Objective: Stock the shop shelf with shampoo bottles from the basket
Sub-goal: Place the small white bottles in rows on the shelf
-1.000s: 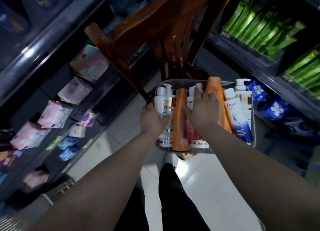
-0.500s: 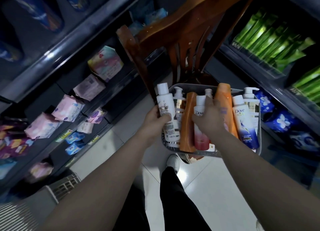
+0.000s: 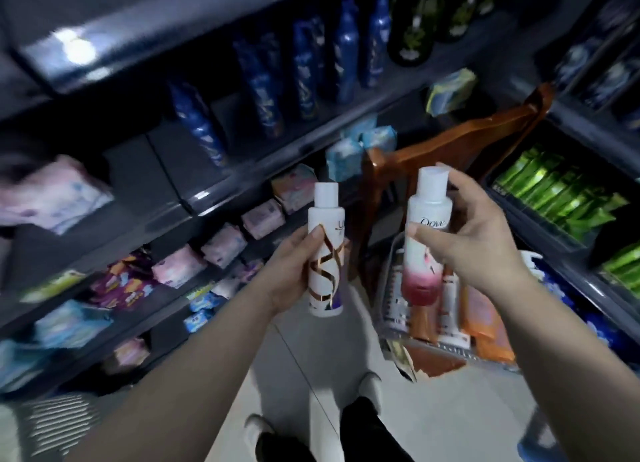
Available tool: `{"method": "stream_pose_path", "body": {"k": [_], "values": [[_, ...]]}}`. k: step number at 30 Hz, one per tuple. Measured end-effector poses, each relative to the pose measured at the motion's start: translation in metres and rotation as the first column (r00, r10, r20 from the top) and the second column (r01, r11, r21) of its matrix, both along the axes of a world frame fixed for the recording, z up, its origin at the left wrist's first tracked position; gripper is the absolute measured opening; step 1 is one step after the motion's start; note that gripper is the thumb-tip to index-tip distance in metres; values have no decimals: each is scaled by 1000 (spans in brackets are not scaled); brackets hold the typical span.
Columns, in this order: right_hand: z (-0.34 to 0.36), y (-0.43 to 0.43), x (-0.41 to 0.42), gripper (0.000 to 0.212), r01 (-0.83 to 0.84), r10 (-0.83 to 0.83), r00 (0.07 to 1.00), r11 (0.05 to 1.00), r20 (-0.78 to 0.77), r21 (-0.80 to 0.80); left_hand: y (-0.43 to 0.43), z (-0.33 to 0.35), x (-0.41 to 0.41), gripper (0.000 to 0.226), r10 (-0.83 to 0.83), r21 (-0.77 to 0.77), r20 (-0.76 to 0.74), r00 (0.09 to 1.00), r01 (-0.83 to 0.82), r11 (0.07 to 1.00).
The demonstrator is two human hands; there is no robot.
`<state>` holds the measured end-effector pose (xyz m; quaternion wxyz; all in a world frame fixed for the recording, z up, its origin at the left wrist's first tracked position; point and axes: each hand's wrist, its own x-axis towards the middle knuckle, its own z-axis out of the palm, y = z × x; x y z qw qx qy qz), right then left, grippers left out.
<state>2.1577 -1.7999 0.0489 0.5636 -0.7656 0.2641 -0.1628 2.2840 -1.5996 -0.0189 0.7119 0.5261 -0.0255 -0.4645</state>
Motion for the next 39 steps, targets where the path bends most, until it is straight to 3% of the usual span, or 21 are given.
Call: {"method": "stream_pose_path", "body": {"k": [2,6,12,19,23,26,30,32,39], "values": [[28,29,20,71,-51,53,997,998,58,-31,32,28,13,31,34,-5,29,999,-34,999],[74,93,61,65,-148,157,977,986,146,-72,106,82,41,46,47,22,35,998,-48,999],[143,209,115,49,-346,354,903,935,242,-75,230,159,60,60,203,-79,259,944,-189,979],[213,335,163,48,-536,540,777,837,322,-110,364,220,76,35,402,-123,464,789,-393,912],[237,391,190,47,-628,632,702,766,328,-134,426,243,87,32,466,-180,591,659,-455,872],[245,428,211,48,-676,675,649,723,351,-142,460,250,95,32,604,-232,561,566,-593,771],[249,474,246,47,-738,724,564,658,397,-152,496,252,103,42,695,-208,646,315,-804,558],[253,496,266,43,-769,760,507,612,408,-185,515,253,108,37,696,-214,685,216,-854,475],[270,571,337,38,-855,849,361,467,386,-227,570,266,123,35,722,-236,687,81,-915,328]]}}
